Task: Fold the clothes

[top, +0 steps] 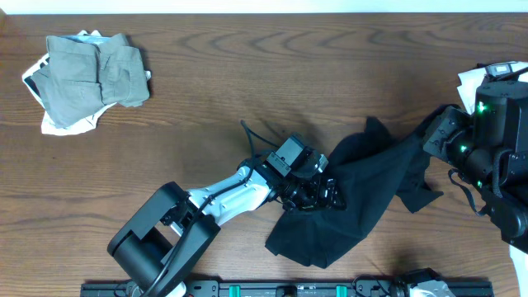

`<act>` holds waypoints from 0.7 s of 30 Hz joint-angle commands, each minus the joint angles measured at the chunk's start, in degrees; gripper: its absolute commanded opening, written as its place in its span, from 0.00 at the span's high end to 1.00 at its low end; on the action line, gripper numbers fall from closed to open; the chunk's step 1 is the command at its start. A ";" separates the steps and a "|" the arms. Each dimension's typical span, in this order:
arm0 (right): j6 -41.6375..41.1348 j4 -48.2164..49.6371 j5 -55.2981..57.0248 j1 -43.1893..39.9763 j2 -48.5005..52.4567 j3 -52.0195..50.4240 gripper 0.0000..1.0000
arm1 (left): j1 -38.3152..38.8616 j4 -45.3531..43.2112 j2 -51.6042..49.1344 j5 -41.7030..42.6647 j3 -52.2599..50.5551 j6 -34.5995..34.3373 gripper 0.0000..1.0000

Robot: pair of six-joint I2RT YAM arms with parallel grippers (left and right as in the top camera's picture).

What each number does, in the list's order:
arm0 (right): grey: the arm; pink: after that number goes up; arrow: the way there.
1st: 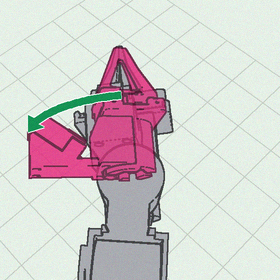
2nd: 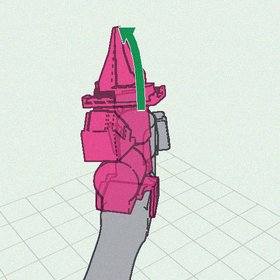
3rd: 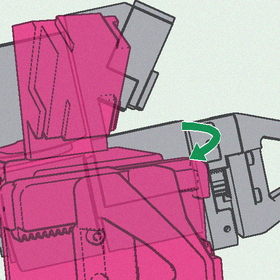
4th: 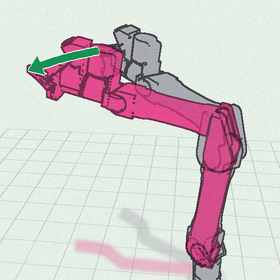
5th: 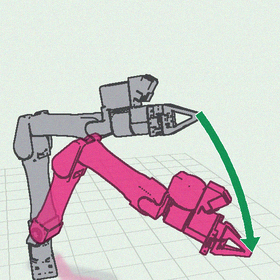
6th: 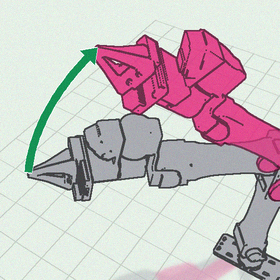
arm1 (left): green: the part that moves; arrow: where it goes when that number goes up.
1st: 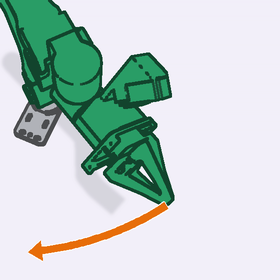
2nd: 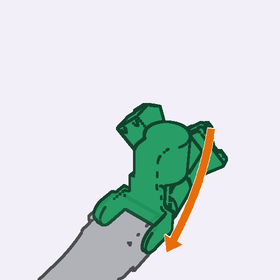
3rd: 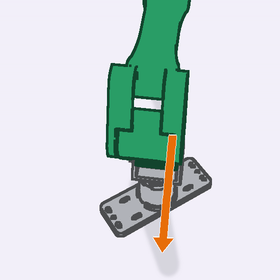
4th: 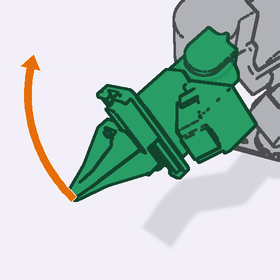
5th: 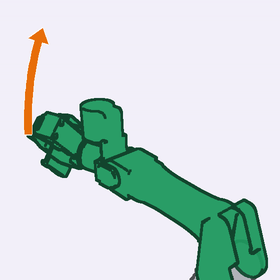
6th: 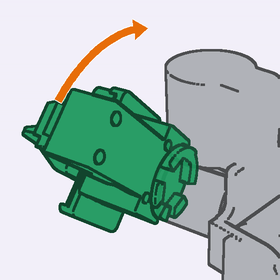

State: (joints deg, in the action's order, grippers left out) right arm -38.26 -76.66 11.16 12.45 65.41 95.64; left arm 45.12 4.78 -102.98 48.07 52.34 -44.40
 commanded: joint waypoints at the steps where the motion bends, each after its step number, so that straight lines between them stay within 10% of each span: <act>1: 1.09 -0.04 0.46 -0.55 -0.09 1.11 0.93 | 0.22 -0.09 -0.33 1.29 -0.33 0.11 0.21; 9: 1.07 -0.70 0.44 -0.55 -0.09 1.11 0.94 | 0.24 0.13 -0.39 0.28 -0.39 0.42 0.30; 21: 1.09 -1.44 0.66 -0.55 -0.09 1.11 0.94 | 0.22 0.24 -0.66 -1.25 -0.37 0.70 0.93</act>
State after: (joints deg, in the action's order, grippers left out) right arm -38.24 -78.15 11.16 12.45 65.41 95.64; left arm 45.12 5.08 -102.98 47.57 52.31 -44.86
